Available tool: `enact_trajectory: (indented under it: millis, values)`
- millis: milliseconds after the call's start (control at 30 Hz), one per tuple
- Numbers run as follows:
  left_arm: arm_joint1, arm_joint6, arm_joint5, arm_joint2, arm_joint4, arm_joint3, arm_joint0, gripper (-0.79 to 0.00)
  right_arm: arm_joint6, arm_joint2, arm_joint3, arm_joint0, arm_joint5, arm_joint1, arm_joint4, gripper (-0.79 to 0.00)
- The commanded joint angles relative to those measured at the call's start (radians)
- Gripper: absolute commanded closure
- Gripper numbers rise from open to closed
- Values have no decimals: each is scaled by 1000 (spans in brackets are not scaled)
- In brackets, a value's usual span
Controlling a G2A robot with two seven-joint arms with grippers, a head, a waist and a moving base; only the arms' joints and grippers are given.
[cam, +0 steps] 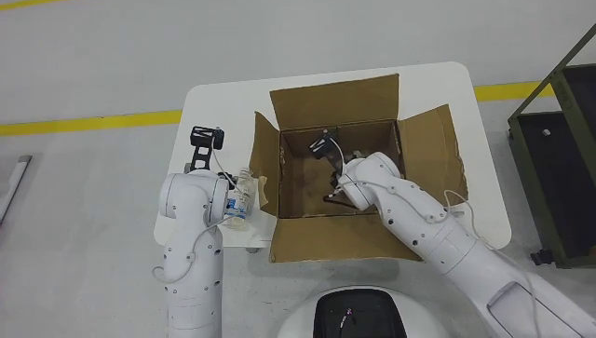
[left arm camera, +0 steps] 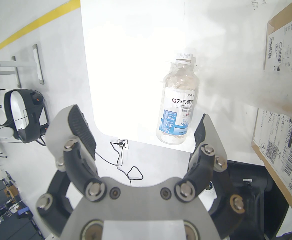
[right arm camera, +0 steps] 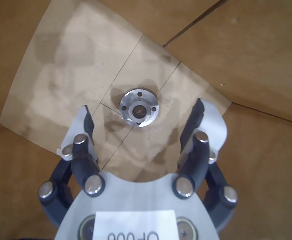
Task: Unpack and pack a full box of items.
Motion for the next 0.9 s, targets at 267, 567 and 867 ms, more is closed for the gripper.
enact_trajectory:
  millis: [267, 567, 867]
  values:
    - [0, 0, 0, 0, 0, 0, 0, -785, 17, 5, 7, -3, 5, -12, -22, -391]
    - [0, 0, 0, 0, 0, 0, 0, -785, 28, 11, 36, -3, 2, -23, -39, -382]
    - [0, 0, 0, 0, 0, 0, 0, -785, 21, 16, 88, 10, -4, -37, -39, -372]
